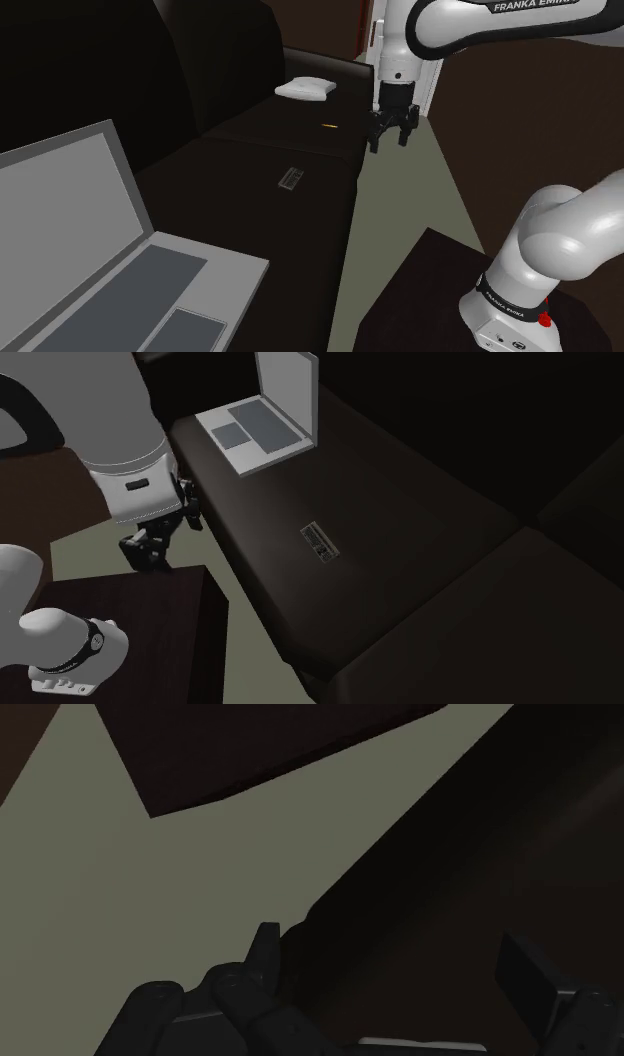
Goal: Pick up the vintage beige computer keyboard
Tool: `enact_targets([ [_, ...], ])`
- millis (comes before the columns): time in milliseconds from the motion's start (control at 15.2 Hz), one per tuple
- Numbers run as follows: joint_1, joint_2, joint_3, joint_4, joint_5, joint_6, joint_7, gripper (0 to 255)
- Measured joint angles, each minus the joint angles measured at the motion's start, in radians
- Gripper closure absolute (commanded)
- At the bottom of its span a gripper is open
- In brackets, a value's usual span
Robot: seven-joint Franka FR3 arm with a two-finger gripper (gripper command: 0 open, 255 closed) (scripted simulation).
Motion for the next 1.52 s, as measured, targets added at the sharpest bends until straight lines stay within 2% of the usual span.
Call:
enact_targets([
  [396,-0.016,0.205,0.064,0.098,0.063,0.118,0.205,0],
  [792,-0.028,0.413,0.103,0.213,0.093,0.229,0.393,0],
  [1056,-0.028,0.557,0.116,0.305,0.099,0.299,0.512,0],
  [1452,-0.018,0.773,0.112,0.494,0.097,0.354,0.673,0],
  [1518,-0.018,0.786,0.110,0.499,0.098,0.363,0.682,0],
])
